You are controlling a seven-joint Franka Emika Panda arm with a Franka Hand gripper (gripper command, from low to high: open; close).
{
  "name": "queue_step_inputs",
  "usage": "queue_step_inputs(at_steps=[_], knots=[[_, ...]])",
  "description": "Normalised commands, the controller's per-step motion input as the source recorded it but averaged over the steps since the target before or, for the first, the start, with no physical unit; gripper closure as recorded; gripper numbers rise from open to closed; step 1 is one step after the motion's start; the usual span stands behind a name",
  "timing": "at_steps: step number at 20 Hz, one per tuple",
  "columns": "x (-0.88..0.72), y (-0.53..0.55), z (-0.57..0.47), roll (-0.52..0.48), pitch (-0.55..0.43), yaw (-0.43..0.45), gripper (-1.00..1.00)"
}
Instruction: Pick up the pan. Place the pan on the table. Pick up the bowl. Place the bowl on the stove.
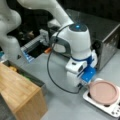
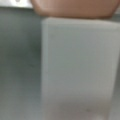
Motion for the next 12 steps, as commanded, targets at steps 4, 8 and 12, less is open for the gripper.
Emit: queue_step_inputs(at_steps=[4,8,12], knots=[[0.03,-0.06,-0.28,0.033,-0.019,0.045,1.0],[-0.01,-0.08,-0.3,0.036,-0.029,0.056,1.0],[-0.03,-0.09,-0.33,0.037,-0.049,0.07,1.0]])
